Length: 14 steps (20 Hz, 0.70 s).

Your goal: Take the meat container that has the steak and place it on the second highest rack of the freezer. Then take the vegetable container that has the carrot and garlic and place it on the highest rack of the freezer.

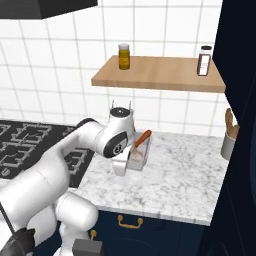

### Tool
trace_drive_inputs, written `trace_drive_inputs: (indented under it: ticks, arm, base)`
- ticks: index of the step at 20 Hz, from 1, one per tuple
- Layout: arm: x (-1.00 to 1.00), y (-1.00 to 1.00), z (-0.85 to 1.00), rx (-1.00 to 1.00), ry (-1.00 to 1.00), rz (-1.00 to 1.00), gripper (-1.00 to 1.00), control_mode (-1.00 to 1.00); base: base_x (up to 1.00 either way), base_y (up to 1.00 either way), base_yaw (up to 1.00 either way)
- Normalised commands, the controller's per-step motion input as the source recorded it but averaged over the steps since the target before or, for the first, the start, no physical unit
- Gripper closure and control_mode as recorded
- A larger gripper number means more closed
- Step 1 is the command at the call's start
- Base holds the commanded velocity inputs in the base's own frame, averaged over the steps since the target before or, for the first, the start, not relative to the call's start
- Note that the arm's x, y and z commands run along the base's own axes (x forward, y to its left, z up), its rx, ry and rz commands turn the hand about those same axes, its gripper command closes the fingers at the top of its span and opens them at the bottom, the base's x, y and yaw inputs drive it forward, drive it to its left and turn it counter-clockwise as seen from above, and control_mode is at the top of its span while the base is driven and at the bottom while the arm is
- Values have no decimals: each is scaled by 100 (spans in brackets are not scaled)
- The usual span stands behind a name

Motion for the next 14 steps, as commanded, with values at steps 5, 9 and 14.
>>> trace_drive_inputs:
  ticks: [5,9,14]
  arm:
    - [0,82,58,0,0,0,100,-100]
    - [-18,60,58,2,0,0,100,-100]
    - [-30,41,48,2,0,1,100,-100]
  base:
    - [0,0,0]
    - [0,0,0]
    - [0,0,0]
